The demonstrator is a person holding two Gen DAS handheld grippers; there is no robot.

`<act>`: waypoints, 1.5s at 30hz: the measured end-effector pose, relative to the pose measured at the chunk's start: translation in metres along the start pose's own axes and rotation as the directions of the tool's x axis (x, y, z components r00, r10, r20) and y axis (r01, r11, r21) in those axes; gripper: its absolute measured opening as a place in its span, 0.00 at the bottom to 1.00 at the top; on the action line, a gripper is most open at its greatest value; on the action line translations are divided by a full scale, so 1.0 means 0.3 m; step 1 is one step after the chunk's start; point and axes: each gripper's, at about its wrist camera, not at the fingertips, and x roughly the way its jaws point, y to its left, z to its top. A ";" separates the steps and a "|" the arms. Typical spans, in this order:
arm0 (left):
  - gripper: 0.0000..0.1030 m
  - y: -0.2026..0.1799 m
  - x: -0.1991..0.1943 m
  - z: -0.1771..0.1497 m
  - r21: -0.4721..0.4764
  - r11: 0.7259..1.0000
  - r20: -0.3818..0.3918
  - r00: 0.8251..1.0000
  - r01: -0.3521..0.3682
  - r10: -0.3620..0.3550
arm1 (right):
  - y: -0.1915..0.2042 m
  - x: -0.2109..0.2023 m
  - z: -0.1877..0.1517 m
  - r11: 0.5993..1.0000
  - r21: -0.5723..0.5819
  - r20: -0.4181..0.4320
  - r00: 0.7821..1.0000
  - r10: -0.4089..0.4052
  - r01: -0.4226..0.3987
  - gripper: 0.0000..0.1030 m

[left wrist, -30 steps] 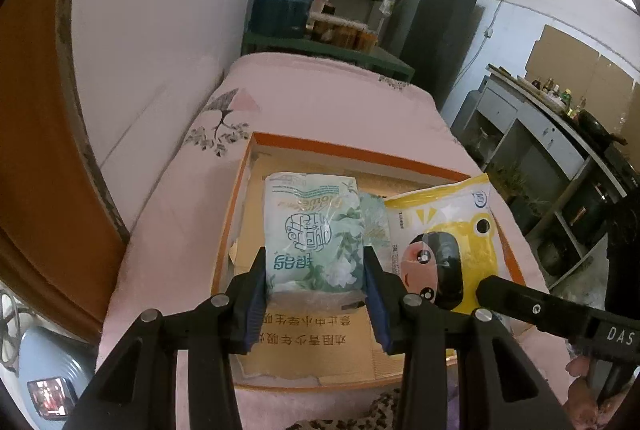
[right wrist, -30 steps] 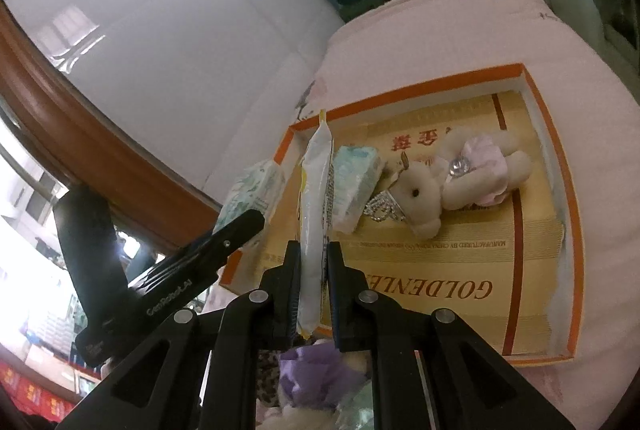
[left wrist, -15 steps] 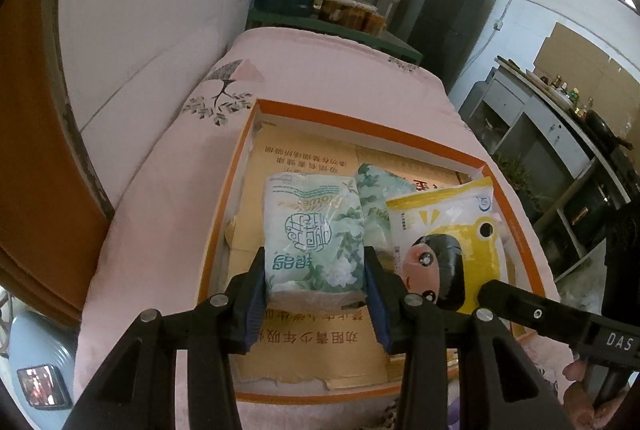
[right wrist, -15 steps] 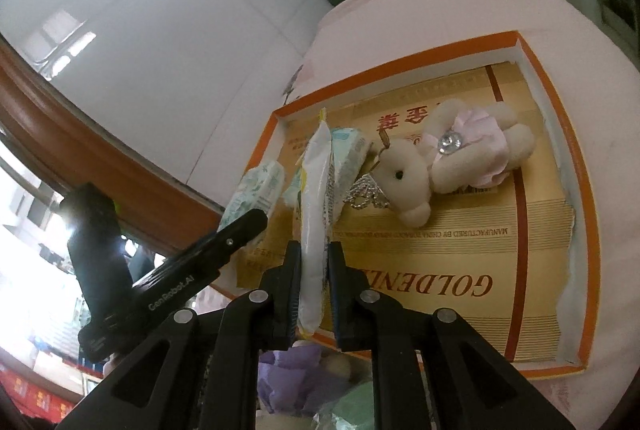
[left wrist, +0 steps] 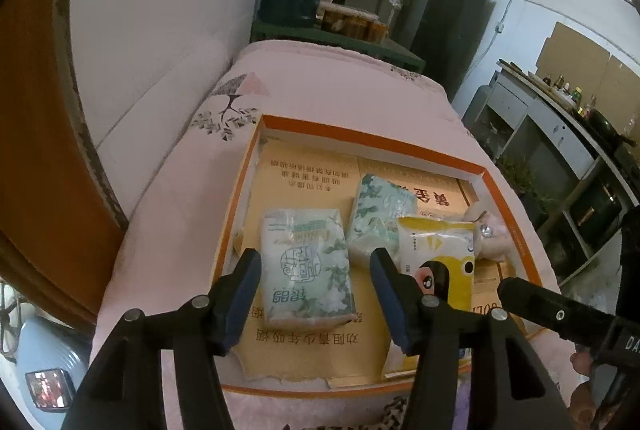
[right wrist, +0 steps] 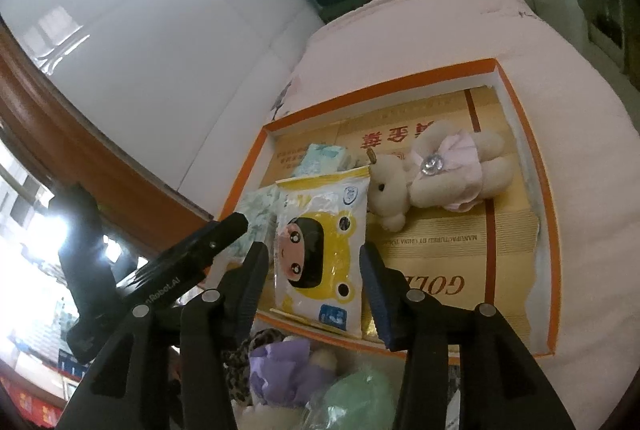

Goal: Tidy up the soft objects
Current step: 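Carry both packs into the box and open both tools beside the teddy bear, then withdraw both tools from the box back over the remaining items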

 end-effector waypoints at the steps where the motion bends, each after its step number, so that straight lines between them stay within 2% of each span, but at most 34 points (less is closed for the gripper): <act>1: 0.55 -0.002 -0.004 0.000 0.003 1.000 0.000 1.000 -0.002 0.002 | 0.007 -0.004 -0.002 1.000 -0.003 0.000 1.000 0.000 0.000 0.48; 28: 0.55 -0.080 -0.248 -0.062 0.067 0.997 0.087 0.996 -0.022 0.016 | 0.096 -0.183 -0.123 0.987 -0.090 0.080 0.989 -0.123 0.130 0.48; 45: 0.55 -0.088 -0.386 -0.118 0.085 0.996 0.124 0.992 -0.036 0.025 | 0.136 -0.304 -0.207 0.983 -0.094 0.119 0.982 -0.148 0.160 0.48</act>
